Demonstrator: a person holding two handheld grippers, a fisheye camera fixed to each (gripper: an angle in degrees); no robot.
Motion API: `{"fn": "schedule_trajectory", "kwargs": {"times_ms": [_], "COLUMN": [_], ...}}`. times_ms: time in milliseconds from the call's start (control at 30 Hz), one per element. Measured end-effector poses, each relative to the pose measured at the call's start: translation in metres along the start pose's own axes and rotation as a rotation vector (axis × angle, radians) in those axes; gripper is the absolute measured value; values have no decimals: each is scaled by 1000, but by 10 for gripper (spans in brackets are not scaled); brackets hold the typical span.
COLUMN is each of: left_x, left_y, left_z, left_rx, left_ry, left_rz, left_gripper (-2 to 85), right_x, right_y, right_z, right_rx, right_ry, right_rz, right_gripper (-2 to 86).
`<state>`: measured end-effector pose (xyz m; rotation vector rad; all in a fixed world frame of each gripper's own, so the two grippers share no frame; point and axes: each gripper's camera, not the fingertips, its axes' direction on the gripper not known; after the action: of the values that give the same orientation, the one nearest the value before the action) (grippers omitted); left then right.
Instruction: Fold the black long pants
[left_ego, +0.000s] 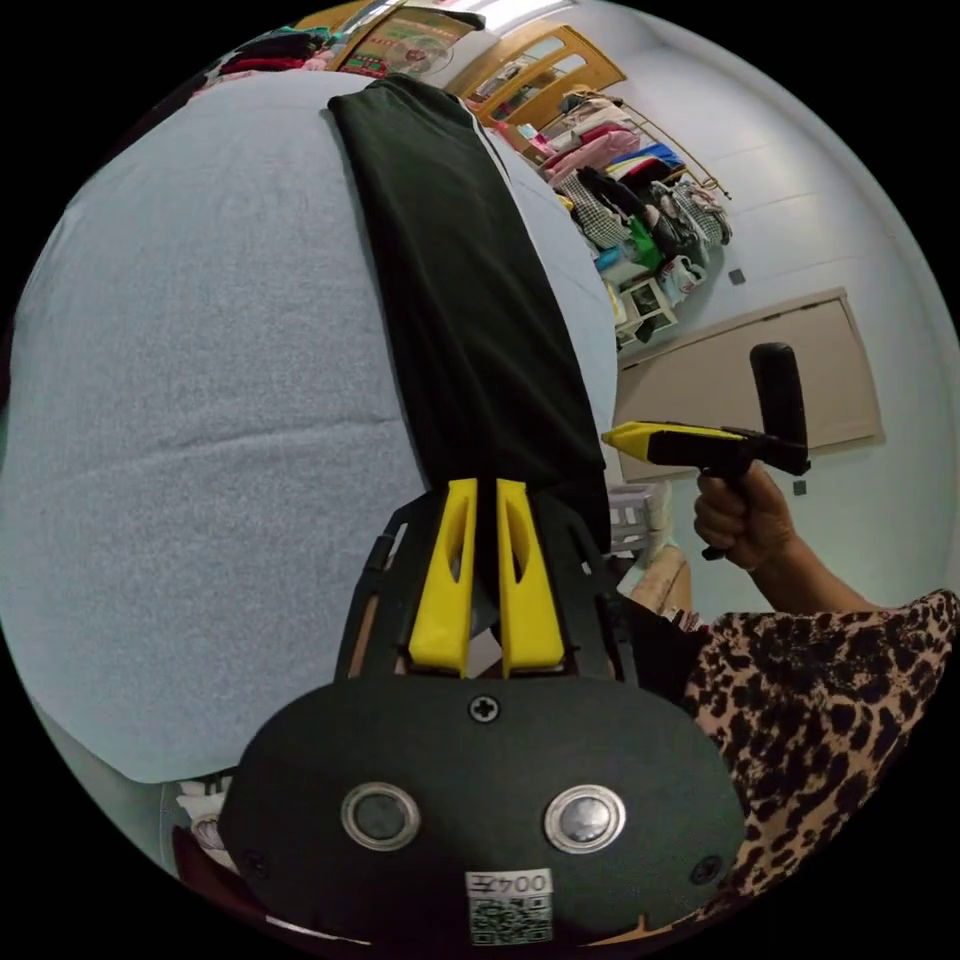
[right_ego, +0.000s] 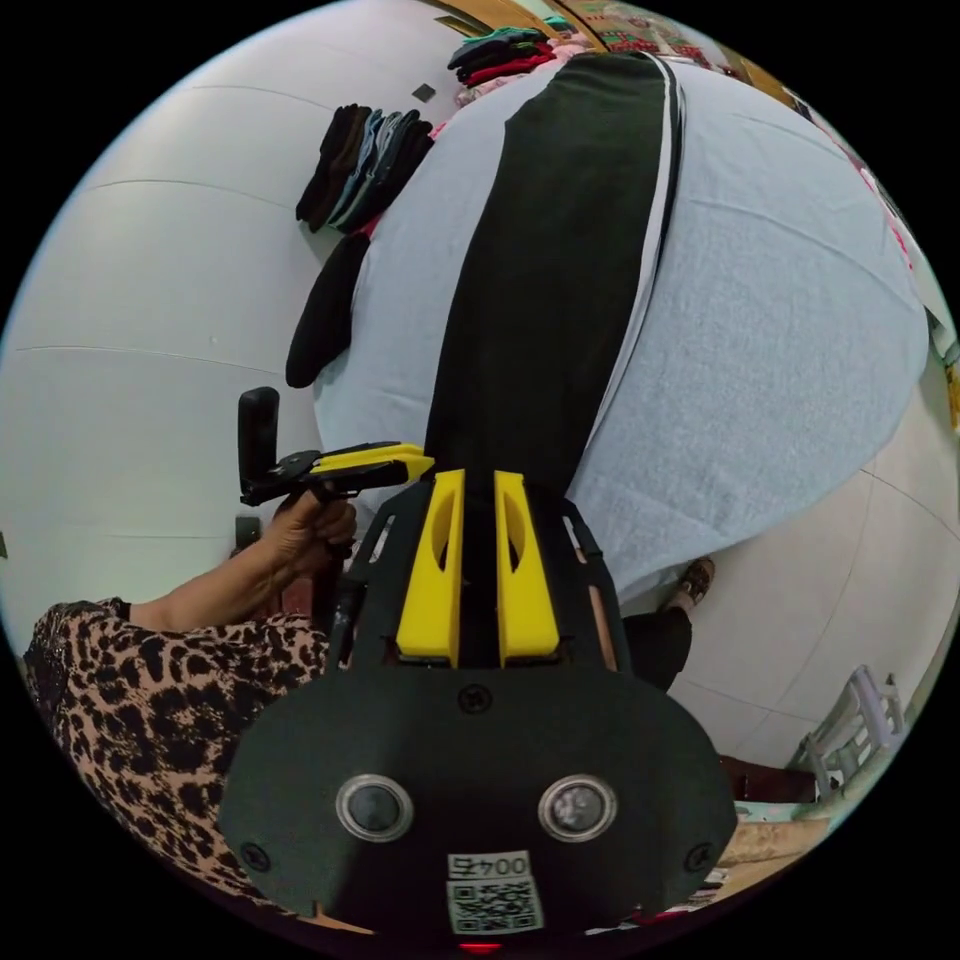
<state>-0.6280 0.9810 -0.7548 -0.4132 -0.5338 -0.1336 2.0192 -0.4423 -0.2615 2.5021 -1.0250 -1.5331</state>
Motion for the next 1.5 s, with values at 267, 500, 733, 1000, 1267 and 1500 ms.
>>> {"fn": "schedule_trajectory", "kwargs": {"times_ms": [267, 500, 733, 1000, 1267, 1500], "left_x": [-4, -1, 29, 33, -51, -109], "left_y": [-5, -7, -44, -62, -155, -265], "left_z": [0, -21, -10, 10, 20, 24], "left_rx": [79, 294, 430, 431, 439, 416], "left_ry": [37, -55, -87, -98, -105, -89], "left_rz": [-98, -327, -474, -490, -350, -300], "left_gripper": [31, 35, 54, 62, 65, 75], "right_x": [-7, 24, 38, 42, -47, -134], "right_y": [-70, -141, -221, -310, -400, -476], "right_z": [-62, -134, -197, -243, -255, -234], "right_rx": [-30, -48, -66, -13, -5, -133], "right_ry": [44, 129, 139, -180, 114, 420], "right_rz": [-110, -216, -303, -181, -236, -442], "right_gripper": [59, 65, 20, 65, 65, 64]}}
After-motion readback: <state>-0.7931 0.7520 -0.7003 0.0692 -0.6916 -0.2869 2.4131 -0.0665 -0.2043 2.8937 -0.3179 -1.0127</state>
